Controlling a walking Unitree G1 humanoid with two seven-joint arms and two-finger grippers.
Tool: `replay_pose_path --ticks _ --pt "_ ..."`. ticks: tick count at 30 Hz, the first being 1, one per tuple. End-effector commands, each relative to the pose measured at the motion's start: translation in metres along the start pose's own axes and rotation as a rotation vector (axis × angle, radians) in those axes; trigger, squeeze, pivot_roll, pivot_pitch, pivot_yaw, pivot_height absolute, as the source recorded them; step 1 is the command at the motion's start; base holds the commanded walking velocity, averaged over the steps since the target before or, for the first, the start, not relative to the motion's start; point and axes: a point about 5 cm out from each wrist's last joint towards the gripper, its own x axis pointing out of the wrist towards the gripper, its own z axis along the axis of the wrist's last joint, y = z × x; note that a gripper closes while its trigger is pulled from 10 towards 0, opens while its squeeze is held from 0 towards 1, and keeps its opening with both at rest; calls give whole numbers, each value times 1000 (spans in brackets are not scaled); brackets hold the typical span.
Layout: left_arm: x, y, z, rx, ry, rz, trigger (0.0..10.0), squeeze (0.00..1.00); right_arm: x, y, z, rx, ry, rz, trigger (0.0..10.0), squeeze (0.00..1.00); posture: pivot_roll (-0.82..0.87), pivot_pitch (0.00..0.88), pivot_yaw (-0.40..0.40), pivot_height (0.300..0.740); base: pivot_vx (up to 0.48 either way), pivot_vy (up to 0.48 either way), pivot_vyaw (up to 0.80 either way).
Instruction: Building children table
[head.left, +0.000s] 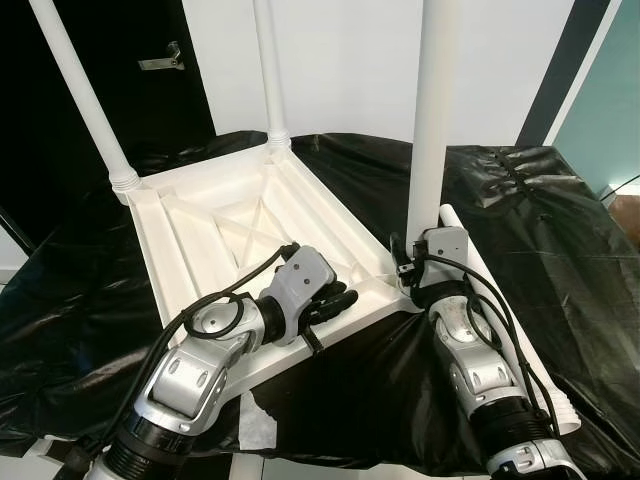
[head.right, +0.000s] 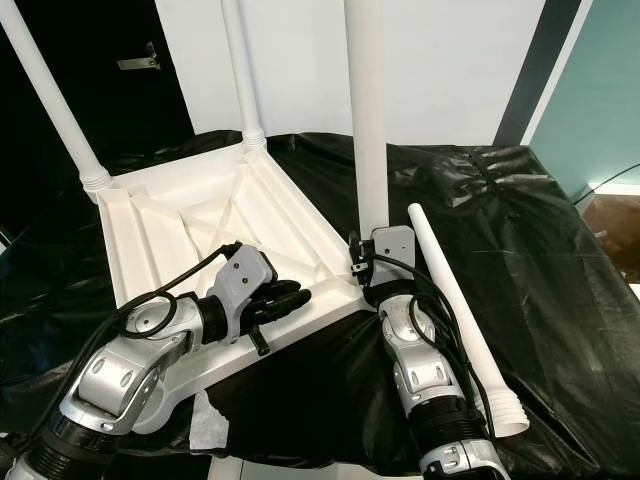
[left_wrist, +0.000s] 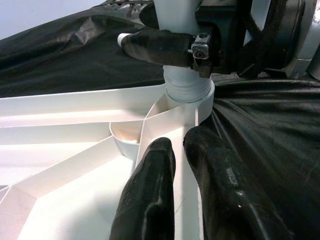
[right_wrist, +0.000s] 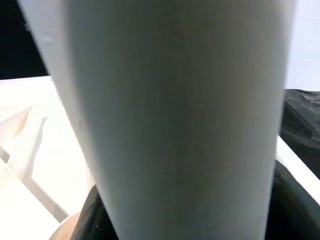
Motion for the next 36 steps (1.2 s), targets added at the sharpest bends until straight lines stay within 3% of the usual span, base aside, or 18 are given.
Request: replay_pose_path --ticks 1,4,6,10,11,16,24,32,36 --pt "0 2 -1 2 11 23 10000 0 -25 -14 -59 87 303 -106 10000 0 -29 0 20 740 0 0 0" --pt "0 2 -1 2 10 23 10000 0 -25 -15 -59 104 299 -122 10000 0 -29 0 20 740 0 0 0" --pt "0 2 -1 2 8 22 10000 0 -25 -12 -57 220 308 -148 10000 0 -29 0 20 740 0 0 0" --pt "0 2 -1 1 7 22 10000 0 -24 -12 -56 235 307 -155 10000 0 -29 0 21 740 0 0 0" --pt "0 2 0 0 5 21 10000 0 -22 -10 -54 277 303 -160 10000 0 -29 0 21 740 0 0 0" --pt "-1 3 0 2 6 22 10000 0 -22 -8 -49 173 270 -150 10000 0 -28 0 22 740 0 0 0" --pt "-2 4 1 1 3 32 10000 0 -26 3 -48 228 262 -270 10000 0 -26 1 20 740 0 0 0" --pt "-1 4 2 2 1 27 10000 0 -26 -1 -47 211 255 -251 10000 0 -29 5 25 740 0 0 0" --pt "-1 4 2 4 2 26 10000 0 -25 -3 -45 200 239 -186 10000 0 -32 7 29 740 0 0 0"
